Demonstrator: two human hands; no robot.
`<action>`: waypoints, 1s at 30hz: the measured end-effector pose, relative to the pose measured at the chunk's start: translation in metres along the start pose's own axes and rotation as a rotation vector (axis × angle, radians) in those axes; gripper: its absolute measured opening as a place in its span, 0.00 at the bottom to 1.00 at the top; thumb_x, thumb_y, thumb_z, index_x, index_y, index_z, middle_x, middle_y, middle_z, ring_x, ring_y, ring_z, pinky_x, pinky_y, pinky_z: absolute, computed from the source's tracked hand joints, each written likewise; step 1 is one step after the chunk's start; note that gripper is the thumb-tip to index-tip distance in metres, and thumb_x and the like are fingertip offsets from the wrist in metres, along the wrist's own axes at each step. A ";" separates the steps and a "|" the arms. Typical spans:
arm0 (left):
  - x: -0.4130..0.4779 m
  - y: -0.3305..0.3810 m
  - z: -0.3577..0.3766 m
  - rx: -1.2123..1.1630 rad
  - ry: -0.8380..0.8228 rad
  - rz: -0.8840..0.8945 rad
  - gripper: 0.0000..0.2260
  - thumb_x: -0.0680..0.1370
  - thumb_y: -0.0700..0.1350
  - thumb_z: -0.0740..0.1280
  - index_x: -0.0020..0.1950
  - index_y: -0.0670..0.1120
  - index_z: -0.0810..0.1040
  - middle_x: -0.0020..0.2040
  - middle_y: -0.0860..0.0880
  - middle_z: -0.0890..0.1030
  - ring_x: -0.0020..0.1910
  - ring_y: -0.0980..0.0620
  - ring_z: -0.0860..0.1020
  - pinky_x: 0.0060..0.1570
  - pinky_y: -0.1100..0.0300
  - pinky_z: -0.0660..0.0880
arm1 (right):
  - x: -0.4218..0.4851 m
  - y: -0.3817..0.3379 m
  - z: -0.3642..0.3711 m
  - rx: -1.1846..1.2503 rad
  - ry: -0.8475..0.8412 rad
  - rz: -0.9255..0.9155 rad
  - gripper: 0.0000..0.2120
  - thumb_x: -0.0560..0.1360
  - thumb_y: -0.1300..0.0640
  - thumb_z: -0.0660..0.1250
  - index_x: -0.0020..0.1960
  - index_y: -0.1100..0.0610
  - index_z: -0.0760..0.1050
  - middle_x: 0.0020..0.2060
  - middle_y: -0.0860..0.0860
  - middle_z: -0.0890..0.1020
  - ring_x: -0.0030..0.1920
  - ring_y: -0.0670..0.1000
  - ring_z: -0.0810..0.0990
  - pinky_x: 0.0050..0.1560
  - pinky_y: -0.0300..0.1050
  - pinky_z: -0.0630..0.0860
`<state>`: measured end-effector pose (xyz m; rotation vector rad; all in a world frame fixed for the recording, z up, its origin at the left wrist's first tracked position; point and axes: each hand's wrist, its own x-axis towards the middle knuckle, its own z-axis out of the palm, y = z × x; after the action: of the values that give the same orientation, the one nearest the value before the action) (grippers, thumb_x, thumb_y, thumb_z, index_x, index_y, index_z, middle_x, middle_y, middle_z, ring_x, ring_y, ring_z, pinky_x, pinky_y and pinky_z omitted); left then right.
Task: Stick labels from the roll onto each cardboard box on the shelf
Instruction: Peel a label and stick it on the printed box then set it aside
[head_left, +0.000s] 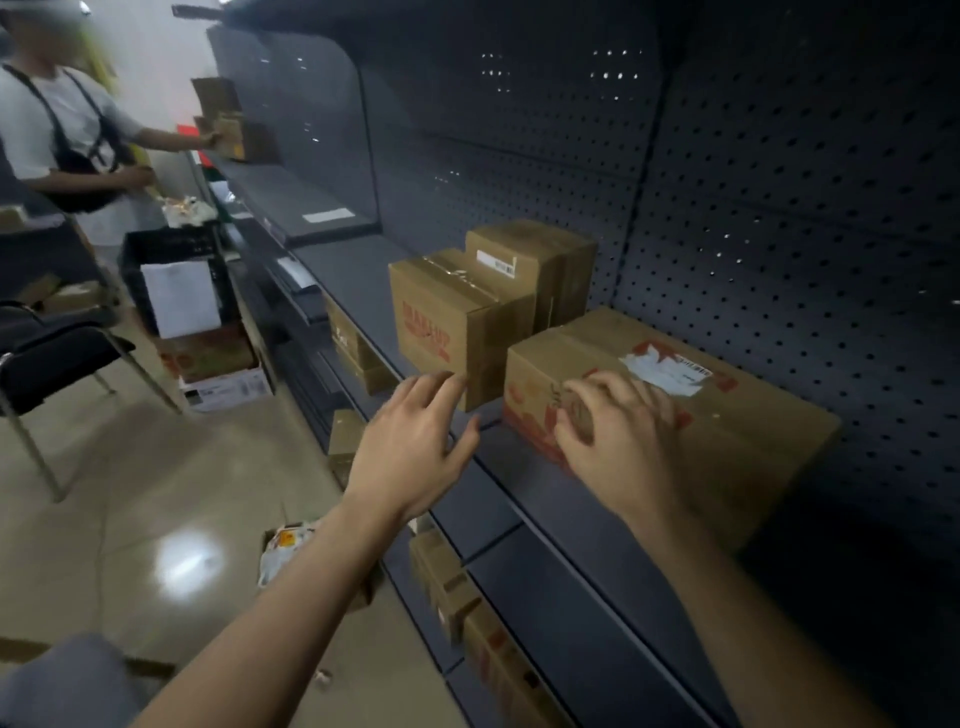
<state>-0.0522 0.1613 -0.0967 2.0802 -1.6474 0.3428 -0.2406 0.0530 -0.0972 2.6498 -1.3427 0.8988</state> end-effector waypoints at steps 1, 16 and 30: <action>0.011 0.000 0.006 -0.012 -0.007 0.028 0.22 0.81 0.58 0.58 0.72 0.49 0.70 0.66 0.49 0.76 0.65 0.48 0.73 0.56 0.52 0.76 | 0.005 0.004 0.002 -0.022 -0.011 0.017 0.16 0.74 0.47 0.65 0.59 0.52 0.80 0.55 0.51 0.81 0.56 0.55 0.77 0.62 0.56 0.69; 0.147 -0.004 0.090 -0.358 -0.291 0.274 0.29 0.80 0.60 0.60 0.78 0.48 0.60 0.74 0.43 0.65 0.73 0.40 0.63 0.65 0.42 0.71 | 0.010 0.036 -0.012 -0.381 -0.060 0.651 0.28 0.76 0.39 0.61 0.74 0.48 0.66 0.67 0.55 0.70 0.68 0.60 0.67 0.68 0.59 0.64; 0.171 0.014 0.113 -0.751 -0.437 0.103 0.25 0.75 0.57 0.70 0.68 0.48 0.73 0.61 0.48 0.80 0.63 0.45 0.77 0.59 0.58 0.71 | -0.027 0.062 -0.019 0.278 0.160 1.305 0.26 0.76 0.39 0.65 0.67 0.55 0.71 0.59 0.53 0.80 0.64 0.59 0.75 0.52 0.44 0.67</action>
<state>-0.0325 -0.0427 -0.1116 1.5477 -1.7467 -0.6563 -0.3084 0.0391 -0.1085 1.4460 -3.0426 1.3322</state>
